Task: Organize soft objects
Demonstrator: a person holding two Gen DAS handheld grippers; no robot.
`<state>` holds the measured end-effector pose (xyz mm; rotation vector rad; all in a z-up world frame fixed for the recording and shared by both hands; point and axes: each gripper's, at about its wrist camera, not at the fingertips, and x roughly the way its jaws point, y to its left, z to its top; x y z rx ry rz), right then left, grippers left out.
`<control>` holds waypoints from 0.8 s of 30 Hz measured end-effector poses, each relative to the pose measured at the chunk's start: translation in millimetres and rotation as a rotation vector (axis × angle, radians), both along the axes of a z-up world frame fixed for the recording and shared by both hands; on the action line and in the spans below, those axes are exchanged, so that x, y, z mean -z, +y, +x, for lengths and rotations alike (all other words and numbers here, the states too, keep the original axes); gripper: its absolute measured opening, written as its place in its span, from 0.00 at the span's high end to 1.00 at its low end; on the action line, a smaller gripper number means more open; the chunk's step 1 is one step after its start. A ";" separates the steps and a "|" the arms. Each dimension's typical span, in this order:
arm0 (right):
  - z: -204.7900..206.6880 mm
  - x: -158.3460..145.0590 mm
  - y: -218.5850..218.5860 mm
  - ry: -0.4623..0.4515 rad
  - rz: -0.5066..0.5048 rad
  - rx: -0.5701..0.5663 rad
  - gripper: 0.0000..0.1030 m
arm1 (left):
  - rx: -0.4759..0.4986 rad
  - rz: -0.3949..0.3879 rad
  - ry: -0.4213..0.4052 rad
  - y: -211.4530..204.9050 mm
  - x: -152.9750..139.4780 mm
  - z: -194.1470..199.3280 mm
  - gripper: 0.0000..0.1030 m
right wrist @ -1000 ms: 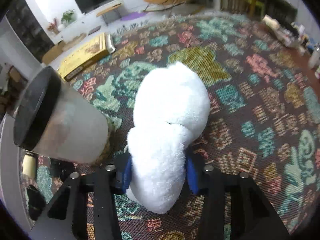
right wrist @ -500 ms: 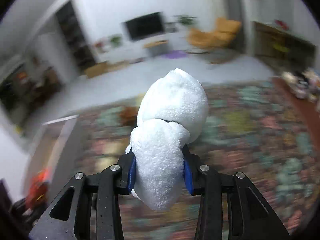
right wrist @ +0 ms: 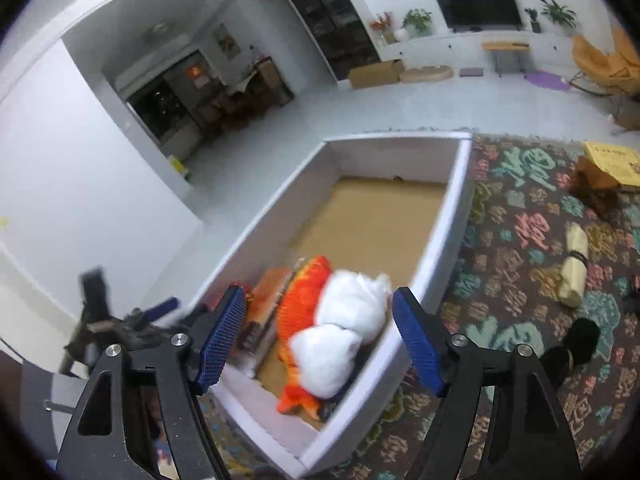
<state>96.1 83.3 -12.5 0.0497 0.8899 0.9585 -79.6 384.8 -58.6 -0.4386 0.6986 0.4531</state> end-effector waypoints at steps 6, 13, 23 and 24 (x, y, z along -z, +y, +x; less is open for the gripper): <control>33.5 59.4 -106.9 -0.045 -0.174 0.308 0.24 | 0.188 -0.033 -0.074 -72.6 -14.1 18.4 0.00; 47.2 136.4 -230.9 -0.025 -0.397 0.671 0.24 | 0.641 0.018 -0.073 -240.5 -25.6 50.9 0.00; 46.7 171.6 -258.6 -0.072 -0.460 0.784 0.19 | 0.660 0.159 0.257 -329.7 120.4 142.0 0.00; 44.6 170.6 -257.6 -0.074 -0.463 0.786 0.19 | 0.655 0.168 0.256 -329.5 126.2 148.8 0.00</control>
